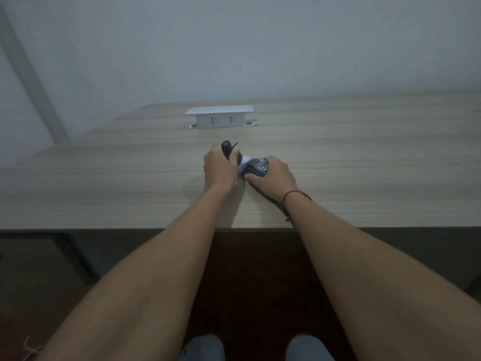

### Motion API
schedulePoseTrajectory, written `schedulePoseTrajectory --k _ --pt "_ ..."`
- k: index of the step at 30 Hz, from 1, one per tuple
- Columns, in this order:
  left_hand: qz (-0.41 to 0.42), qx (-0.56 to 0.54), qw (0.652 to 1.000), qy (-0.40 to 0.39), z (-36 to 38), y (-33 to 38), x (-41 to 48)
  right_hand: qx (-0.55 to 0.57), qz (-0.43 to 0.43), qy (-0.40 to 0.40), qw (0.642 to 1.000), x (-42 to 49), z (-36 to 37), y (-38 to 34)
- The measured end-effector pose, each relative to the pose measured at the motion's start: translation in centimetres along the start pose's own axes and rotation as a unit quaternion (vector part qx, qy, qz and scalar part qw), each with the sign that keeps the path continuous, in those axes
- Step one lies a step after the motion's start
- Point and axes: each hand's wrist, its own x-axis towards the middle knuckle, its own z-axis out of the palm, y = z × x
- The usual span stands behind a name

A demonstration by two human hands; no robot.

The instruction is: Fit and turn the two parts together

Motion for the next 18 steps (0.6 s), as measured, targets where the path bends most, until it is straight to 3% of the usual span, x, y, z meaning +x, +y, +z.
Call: schedulePoseTrajectory --k 6,11,18 --pt "-0.024 -0.055 0.998 0.008 -0.6 0.1 1.2 -0.005 -0.017 0.005 1.0 0.1 -0.2 -0.3" --pt "-0.064 0.017 0.998 -0.022 -0.7 -0.4 1.2 0.065 0.007 -0.045 0.997 0.1 -0.9 0.0" --pt "-0.027 0.034 0.998 -0.047 -1.1 0.4 1.8 0.063 -0.009 -0.051 0.997 -0.2 -0.8 -0.1"
